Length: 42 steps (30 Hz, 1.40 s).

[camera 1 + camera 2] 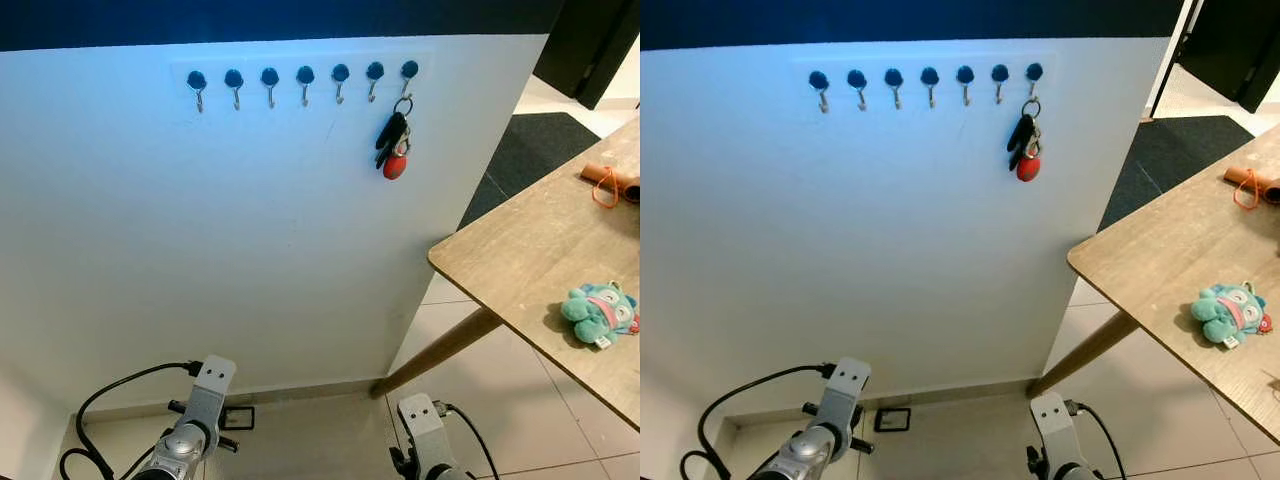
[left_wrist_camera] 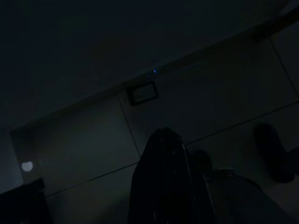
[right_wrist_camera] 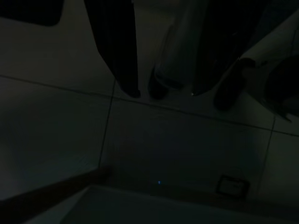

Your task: Hang keys on a hook

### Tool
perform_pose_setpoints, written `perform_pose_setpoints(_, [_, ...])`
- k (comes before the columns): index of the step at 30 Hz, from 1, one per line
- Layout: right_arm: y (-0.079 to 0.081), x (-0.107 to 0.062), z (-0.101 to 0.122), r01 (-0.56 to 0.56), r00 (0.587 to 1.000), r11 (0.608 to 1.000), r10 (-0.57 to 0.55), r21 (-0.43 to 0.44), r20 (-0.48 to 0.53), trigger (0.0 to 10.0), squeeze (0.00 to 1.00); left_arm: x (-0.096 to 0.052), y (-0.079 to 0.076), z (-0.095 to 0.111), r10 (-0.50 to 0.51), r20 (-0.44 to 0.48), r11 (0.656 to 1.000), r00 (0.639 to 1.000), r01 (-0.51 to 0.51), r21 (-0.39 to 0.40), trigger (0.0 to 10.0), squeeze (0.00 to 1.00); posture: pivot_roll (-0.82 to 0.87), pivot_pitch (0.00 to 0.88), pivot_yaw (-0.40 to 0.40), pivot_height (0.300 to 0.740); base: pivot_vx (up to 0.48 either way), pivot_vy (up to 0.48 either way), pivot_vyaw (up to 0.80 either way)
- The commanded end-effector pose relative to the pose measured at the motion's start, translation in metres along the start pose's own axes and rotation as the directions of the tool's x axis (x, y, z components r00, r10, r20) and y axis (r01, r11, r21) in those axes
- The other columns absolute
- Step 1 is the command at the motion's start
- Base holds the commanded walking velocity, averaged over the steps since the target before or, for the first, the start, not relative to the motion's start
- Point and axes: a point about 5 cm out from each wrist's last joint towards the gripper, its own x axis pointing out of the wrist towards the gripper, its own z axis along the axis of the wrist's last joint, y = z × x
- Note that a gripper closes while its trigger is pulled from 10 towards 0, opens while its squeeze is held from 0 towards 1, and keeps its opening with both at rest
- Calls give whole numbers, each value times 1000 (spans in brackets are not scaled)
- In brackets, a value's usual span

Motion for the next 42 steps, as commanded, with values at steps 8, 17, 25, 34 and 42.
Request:
perform_pose_setpoints(8, [-14,-5,-11,104,994,970,-97,220,-43,10000,0,0,-1,-4,7,-40,1000,999,-6,10,10000,0,15,13,-17,740,0,0,0])
perform_pose_setpoints(17, [-10,-1,-3,81,997,986,-78,149,-27,10000,0,0,-3,-3,12,-36,1000,999,-11,3,10000,0,33,5,-25,740,0,0,0])
perform_pose_setpoints(25, [-7,1,1,81,997,988,-79,131,-23,10000,0,0,-3,-4,5,-41,999,999,-3,36,10000,0,33,15,-20,740,0,0,0])
perform_pose_setpoints(34, [-6,-2,-11,95,994,985,-87,142,-61,10000,0,0,-1,-2,4,-31,999,1000,-2,48,10000,0,19,2,-7,740,0,0,0])
perform_pose_setpoints(42, [-15,-5,-12,146,989,977,-138,154,-60,10000,0,2,-2,6,-1,-5,999,1000,1,45,10000,0,21,0,-4,740,0,0,0])
